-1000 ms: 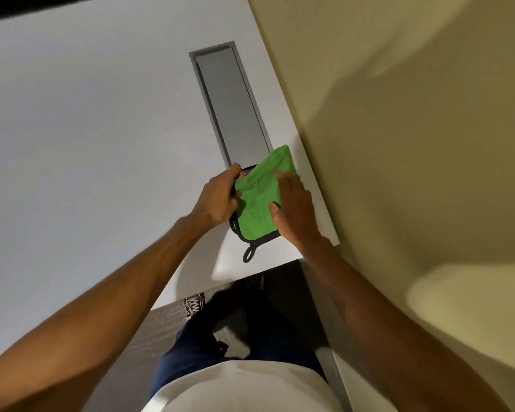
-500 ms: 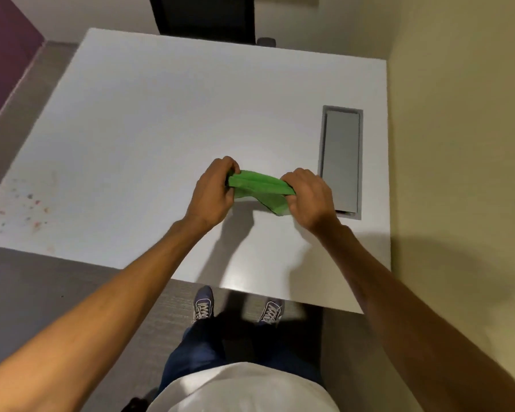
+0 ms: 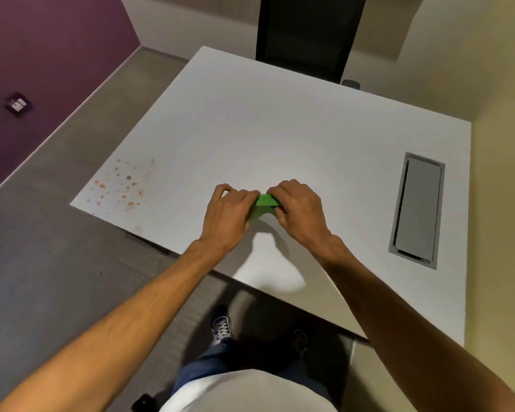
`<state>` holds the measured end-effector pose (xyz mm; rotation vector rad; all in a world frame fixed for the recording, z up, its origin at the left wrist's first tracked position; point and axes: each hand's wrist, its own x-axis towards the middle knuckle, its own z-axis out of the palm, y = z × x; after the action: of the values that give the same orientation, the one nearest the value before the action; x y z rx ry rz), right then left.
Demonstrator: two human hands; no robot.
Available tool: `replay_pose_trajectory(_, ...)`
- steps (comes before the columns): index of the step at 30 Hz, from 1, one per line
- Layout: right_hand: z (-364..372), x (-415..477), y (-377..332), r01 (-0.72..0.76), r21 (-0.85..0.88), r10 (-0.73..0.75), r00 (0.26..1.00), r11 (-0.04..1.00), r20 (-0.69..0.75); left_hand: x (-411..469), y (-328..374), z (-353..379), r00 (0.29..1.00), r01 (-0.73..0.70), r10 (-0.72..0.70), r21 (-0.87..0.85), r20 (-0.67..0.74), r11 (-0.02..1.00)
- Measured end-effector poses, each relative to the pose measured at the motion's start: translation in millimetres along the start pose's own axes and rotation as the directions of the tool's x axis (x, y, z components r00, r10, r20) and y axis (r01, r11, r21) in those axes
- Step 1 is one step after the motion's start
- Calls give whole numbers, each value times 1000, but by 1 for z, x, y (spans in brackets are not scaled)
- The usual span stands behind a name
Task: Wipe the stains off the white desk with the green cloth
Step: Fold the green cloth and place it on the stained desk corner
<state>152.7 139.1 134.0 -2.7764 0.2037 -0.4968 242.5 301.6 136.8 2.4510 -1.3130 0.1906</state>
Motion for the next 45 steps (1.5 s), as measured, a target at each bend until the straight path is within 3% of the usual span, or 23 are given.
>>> replay_pose_trajectory(4, 26, 24, -44, -178, 241, 165, 983, 954, 75, -18, -56, -28, 983, 181, -180, -38, 32, 983)
replay_pose_trajectory(8, 52, 49, -80, -244, 374, 191, 966, 895, 172, -39, -108, -50, 952, 303, -298, -65, 76, 951)
replay_pose_trajectory(14, 87, 87, -122, -374, 462, 284, 925, 804, 254, -58, -153, -64, 931, 362, -355, -88, 81, 928)
replay_pose_trajectory(19, 117, 114, -132, -403, 514, 255, 907, 757, 336, -69, -184, -54, 924, 336, -332, 12, 192, 942)
replay_pose_trajectory(23, 143, 142, -136, -429, 561, 196, 882, 708, 428, -75, -208, -42, 929, 369, -363, -145, 64, 918)
replay_pose_trajectory(25, 158, 151, -134, -422, 510, 115, 842, 750, 528, -79, -222, -37, 934, 330, -354, -261, -49, 907)
replay_pose_trajectory(27, 179, 152, -133, -349, 408, 41, 799, 844, 600, -82, -239, -31, 902, 387, -427, -321, -63, 865)
replay_pose_trajectory(30, 203, 145, -138, -382, 323, 97, 762, 866, 640, -90, -259, -20, 762, 618, -638, -416, 108, 667)
replay_pose_trajectory(32, 212, 146, -142, -455, 308, 168, 745, 836, 646, -94, -268, -14, 686, 704, -699, -432, 205, 564)
replay_pose_trajectory(34, 220, 150, -145, -491, 322, 194, 742, 810, 642, -96, -280, -9, 650, 742, -713, -421, 261, 522)
replay_pose_trajectory(41, 253, 171, -158, -465, 255, 186, 712, 848, 678, -88, -332, 3, 647, 762, -676, -289, 352, 580)
replay_pose_trajectory(45, 271, 165, -156, -442, 136, 229, 676, 887, 700, -88, -358, 7, 707, 686, -557, -231, 435, 690)
